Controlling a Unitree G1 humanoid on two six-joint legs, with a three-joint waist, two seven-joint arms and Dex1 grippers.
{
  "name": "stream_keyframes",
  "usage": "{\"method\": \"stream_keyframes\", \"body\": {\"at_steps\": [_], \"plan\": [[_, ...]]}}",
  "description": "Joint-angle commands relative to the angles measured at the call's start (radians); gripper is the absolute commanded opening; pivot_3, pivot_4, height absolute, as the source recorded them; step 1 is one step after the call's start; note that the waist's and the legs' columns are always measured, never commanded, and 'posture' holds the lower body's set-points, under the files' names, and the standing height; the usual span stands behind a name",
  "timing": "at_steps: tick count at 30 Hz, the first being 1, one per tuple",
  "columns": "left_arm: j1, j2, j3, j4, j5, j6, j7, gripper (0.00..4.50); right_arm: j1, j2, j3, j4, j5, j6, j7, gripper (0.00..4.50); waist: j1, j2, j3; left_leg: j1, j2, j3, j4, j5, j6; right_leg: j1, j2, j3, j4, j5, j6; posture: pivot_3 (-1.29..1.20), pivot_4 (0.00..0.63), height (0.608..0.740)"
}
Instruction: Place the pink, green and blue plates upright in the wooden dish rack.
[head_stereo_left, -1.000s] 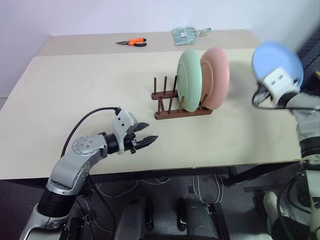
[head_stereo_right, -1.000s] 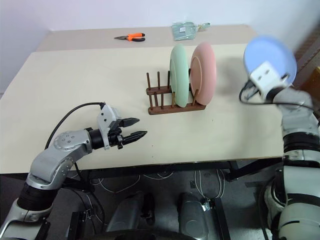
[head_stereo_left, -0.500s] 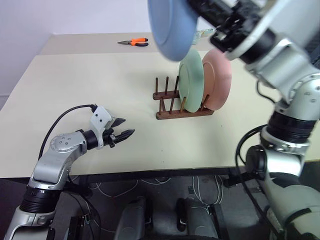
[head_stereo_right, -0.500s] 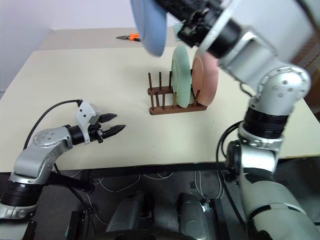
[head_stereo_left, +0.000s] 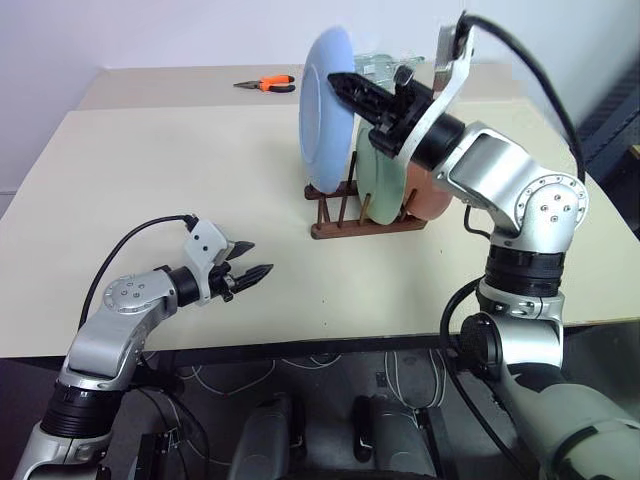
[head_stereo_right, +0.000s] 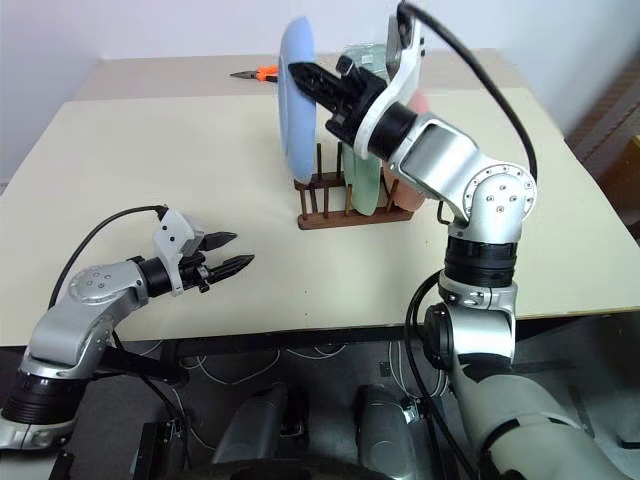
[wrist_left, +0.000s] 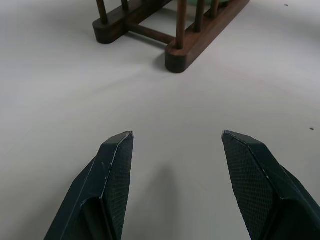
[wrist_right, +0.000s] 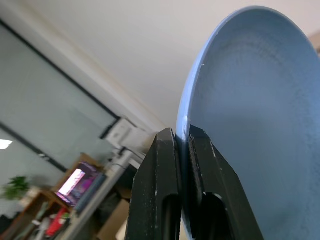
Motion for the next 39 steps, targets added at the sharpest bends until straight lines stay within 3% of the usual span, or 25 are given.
{"method": "stream_keyframes", "body": {"at_steps": [1, 5, 6, 9, 14, 18, 22, 24, 27, 30, 39], "plan": [[0.002, 0.005, 0.022, -0.031, -0.006, 0.001, 0.001, 2.90, -0.008, -0.025, 0.012, 0.000, -0.076, -0.010, 0.042, 0.09, 0.000, 0.000, 0.000, 0.000, 0.000, 0.000, 0.000, 0.000, 0.000, 0.000, 0.000, 0.000, 0.000, 0.000, 0.000, 0.00, 0.150, 0.740], [0.000, 0.005, 0.020, -0.032, -0.006, 0.002, 0.001, 2.90, -0.006, -0.030, 0.014, 0.014, -0.117, 0.003, 0.069, 0.09, 0.000, 0.000, 0.000, 0.000, 0.000, 0.000, 0.000, 0.000, 0.000, -0.001, 0.000, 0.000, 0.000, 0.000, 0.000, 0.00, 0.150, 0.740], [0.000, 0.004, 0.020, -0.032, -0.006, 0.002, 0.001, 2.90, -0.005, -0.028, 0.013, 0.016, -0.124, 0.006, 0.075, 0.35, 0.000, 0.000, 0.000, 0.000, 0.000, 0.001, 0.000, 0.000, 0.000, -0.001, 0.000, 0.000, 0.000, 0.000, 0.000, 0.00, 0.150, 0.740], [0.003, 0.001, 0.017, -0.039, -0.006, 0.005, 0.005, 2.90, -0.006, -0.048, 0.035, -0.007, -0.186, 0.007, 0.127, 1.52, 0.001, 0.000, 0.000, -0.001, 0.000, 0.001, 0.000, 0.000, 0.000, -0.001, 0.000, 0.000, 0.000, 0.000, 0.000, 0.00, 0.150, 0.740], [0.010, -0.004, 0.014, -0.050, -0.007, 0.011, 0.011, 2.90, -0.010, -0.194, 0.200, -0.163, -0.487, -0.095, 0.349, 3.98, 0.002, 0.000, 0.000, -0.005, 0.000, 0.001, 0.000, 0.000, 0.000, -0.006, 0.000, 0.002, 0.000, 0.000, 0.000, 0.00, 0.150, 0.740], [0.017, -0.006, 0.021, -0.057, -0.009, 0.018, 0.016, 2.90, 0.070, -0.431, 0.254, -0.315, -0.723, -0.271, 0.621, 3.98, 0.009, 0.000, 0.000, -0.013, 0.000, 0.001, 0.003, 0.000, 0.000, -0.014, 0.000, 0.002, 0.002, 0.000, 0.001, 0.00, 0.150, 0.740], [0.028, 0.004, 0.031, -0.045, -0.003, 0.008, 0.009, 2.90, 0.311, -0.621, 0.014, -0.404, -0.640, -0.306, 0.880, 3.98, 0.023, -0.001, 0.000, -0.013, 0.000, 0.001, 0.003, -0.001, 0.002, -0.012, 0.000, 0.001, -0.001, 0.001, 0.003, 0.00, 0.150, 0.740], [0.026, 0.005, 0.034, -0.026, 0.007, -0.001, 0.014, 2.90, 0.515, -0.697, -0.118, -0.406, -0.676, -0.332, 0.985, 3.98, 0.031, -0.002, 0.000, -0.012, 0.000, 0.001, 0.004, -0.001, 0.003, -0.010, 0.000, 0.000, -0.002, 0.001, 0.003, 0.00, 0.150, 0.740], [0.020, 0.008, 0.043, 0.013, 0.014, -0.021, 0.009, 2.90, 0.758, -0.710, -0.245, -0.343, -0.726, -0.350, 1.042, 3.98, 0.033, -0.003, -0.001, -0.012, 0.000, 0.000, 0.005, -0.002, 0.004, -0.008, -0.001, 0.000, -0.003, 0.002, 0.004, 0.00, 0.150, 0.740], [0.007, 0.008, 0.040, 0.041, 0.025, -0.036, 0.007, 2.90, 0.866, -0.692, -0.255, -0.264, -0.799, -0.414, 1.067, 3.98, 0.022, -0.002, -0.001, -0.011, 0.000, 0.001, 0.005, -0.002, 0.004, -0.009, -0.001, 0.002, -0.002, 0.003, 0.005, 0.00, 0.150, 0.740], [0.033, 0.006, 0.056, 0.046, 0.035, -0.057, 0.012, 2.90, 0.868, -0.624, -0.153, -0.106, -0.968, -0.568, 1.065, 3.98, 0.028, -0.002, -0.001, -0.010, 0.001, 0.001, 0.005, -0.002, 0.003, -0.009, -0.001, 0.003, -0.002, 0.003, 0.004, 0.00, 0.150, 0.740]]}}
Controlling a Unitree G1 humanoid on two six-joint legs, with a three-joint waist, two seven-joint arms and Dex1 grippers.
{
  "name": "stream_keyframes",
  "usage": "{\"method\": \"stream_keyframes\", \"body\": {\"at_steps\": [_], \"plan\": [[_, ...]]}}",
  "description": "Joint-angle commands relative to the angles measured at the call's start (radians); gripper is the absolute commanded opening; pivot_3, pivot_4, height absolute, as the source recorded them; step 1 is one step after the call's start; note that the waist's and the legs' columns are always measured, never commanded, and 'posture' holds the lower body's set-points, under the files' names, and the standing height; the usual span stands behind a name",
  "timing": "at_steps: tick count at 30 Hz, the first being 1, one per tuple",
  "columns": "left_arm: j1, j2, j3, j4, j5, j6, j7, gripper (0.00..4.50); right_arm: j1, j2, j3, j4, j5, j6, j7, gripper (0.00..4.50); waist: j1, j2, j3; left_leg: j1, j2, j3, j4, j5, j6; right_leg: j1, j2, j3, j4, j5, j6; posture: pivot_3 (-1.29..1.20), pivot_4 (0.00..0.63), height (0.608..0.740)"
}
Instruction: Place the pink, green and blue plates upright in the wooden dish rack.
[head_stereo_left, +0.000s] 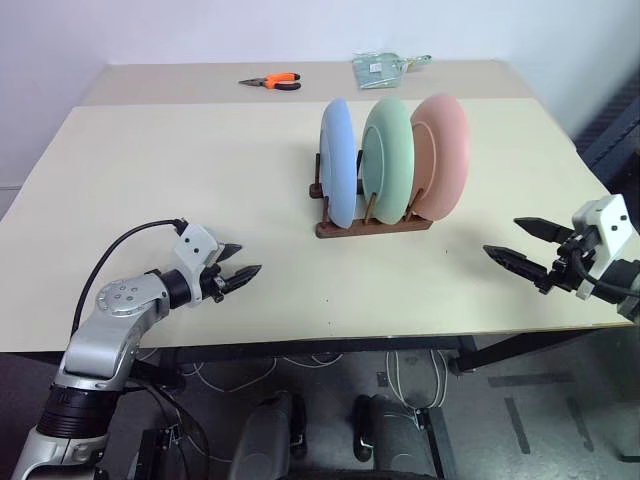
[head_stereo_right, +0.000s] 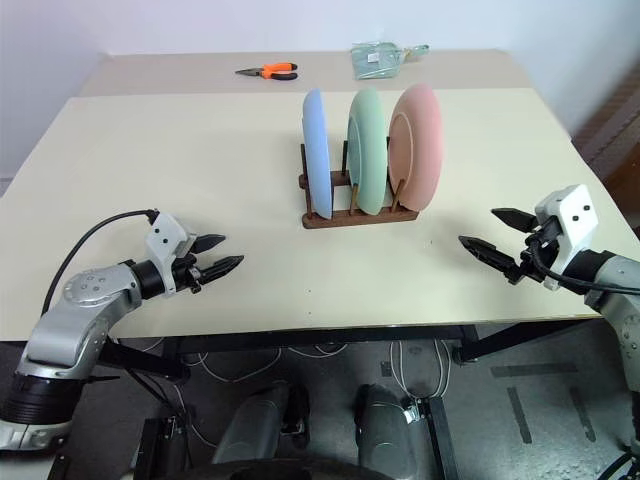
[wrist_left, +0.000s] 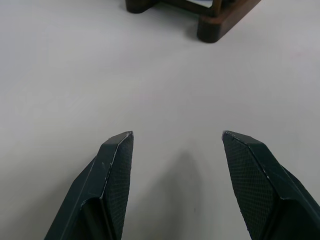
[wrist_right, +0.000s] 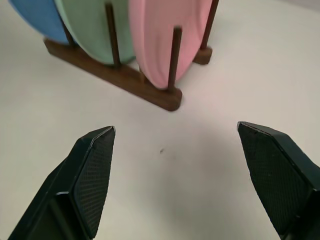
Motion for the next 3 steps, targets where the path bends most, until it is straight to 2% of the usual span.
{"method": "stream_keyframes", "body": {"at_steps": [1, 3], "plan": [[0.009, 0.000, 0.031, -0.035, -0.002, -0.009, 0.013, 2.90, -0.034, 0.014, 0.023, 0.020, -0.041, -0.046, 0.000, 3.98, 0.001, 0.000, 0.000, 0.000, 0.000, 0.000, 0.000, 0.000, 0.000, 0.000, 0.000, 0.000, 0.000, 0.000, 0.000, 0.00, 0.150, 0.740], [0.020, -0.006, 0.034, -0.039, -0.001, -0.013, 0.023, 2.90, -0.070, 0.028, 0.044, 0.041, -0.051, -0.053, -0.005, 3.98, 0.001, 0.000, 0.000, 0.000, 0.000, 0.000, 0.000, 0.000, 0.000, 0.000, 0.000, 0.000, 0.000, 0.000, 0.000, 0.00, 0.150, 0.740]]}}
